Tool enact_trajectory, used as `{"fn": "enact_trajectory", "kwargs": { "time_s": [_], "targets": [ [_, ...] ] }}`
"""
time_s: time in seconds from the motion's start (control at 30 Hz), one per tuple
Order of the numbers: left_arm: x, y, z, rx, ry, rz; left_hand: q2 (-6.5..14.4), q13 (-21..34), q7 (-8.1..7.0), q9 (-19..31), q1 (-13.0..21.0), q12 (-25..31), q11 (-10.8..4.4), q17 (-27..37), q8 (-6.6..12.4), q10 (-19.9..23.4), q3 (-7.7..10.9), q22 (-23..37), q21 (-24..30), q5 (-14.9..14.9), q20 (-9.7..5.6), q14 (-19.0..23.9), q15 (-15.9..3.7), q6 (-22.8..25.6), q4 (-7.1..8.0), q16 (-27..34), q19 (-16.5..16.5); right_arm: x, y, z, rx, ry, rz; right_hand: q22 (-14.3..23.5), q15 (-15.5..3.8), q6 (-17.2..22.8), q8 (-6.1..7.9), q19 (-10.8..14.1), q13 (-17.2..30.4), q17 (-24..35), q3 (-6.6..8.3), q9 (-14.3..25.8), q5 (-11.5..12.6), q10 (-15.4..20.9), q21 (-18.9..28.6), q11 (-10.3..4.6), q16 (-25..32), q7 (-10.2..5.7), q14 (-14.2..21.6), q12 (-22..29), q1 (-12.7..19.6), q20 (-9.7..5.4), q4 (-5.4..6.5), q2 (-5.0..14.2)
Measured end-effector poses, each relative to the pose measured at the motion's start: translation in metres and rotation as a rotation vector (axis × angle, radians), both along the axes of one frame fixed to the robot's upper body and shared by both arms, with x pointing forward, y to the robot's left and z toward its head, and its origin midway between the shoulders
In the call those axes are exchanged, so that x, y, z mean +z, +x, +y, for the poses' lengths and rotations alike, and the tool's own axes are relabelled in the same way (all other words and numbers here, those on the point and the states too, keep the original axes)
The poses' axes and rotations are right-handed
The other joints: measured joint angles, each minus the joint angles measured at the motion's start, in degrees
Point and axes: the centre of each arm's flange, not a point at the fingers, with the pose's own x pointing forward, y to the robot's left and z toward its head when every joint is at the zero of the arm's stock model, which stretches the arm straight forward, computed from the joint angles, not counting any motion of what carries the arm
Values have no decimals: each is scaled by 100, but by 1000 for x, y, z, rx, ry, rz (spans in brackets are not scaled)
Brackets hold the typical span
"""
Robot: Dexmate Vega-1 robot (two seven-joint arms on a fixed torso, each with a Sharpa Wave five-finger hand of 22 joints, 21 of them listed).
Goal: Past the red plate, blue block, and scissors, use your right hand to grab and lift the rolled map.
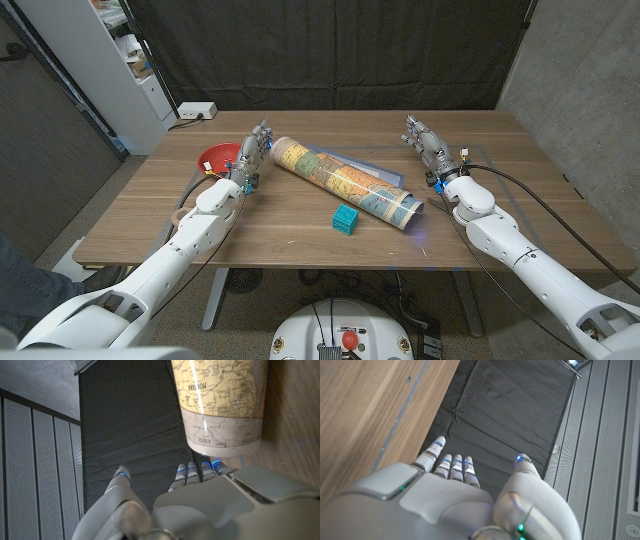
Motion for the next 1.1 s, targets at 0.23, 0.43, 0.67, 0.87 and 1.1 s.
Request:
{"fn": "enact_trajectory", "kwargs": {
  "time_s": [0.23,0.43,0.67,0.87,1.1],
  "targets": [
    [1,-3,1,5,2,-6,0,0,0,0,0,0,0,0,0,0,0,0,0,0,0,11,-11,41,0,0,0,-1,-8,4,3,-17,-18,0,0,0,0,0,0,-27,0,0,11,0,0,0,0,0,0,0,0,0,0,0],
    [1,-5,3,9,4,-10,0,0,0,0,0,0,-1,-1,0,-1,0,0,0,0,0,11,-11,40,0,0,0,-2,-14,7,8,-26,-31,0,20,22,0,-103,-1,-54,-1,0,22,-82,-27,6,0,-22,-64,0,0,21,-49,0],
    [1,-7,4,15,8,-8,0,-1,0,0,0,0,-1,-1,0,-1,0,0,0,0,0,42,20,40,0,0,0,-2,-22,13,18,-43,-52,0,11,21,0,-154,-1,-53,22,0,21,-105,-27,1,0,-21,-73,0,53,10,-71,6],
    [1,-9,6,24,18,-8,30,-1,0,0,30,0,-1,-1,0,-1,-1,-1,0,0,0,42,20,40,0,0,0,1,-29,16,11,-74,-72,0,10,21,0,-154,-1,-80,22,0,21,-104,-26,1,0,-21,-72,0,55,10,-71,7],
    [0,-9,7,30,23,-5,62,-1,0,0,-2,0,-1,-1,-25,-1,24,-1,0,0,0,42,20,40,-24,0,0,3,-36,21,2,-106,-85,0,10,21,0,-153,-1,-80,22,10,21,-104,-26,0,0,-21,-72,0,84,10,-71,37]
  ]
}}
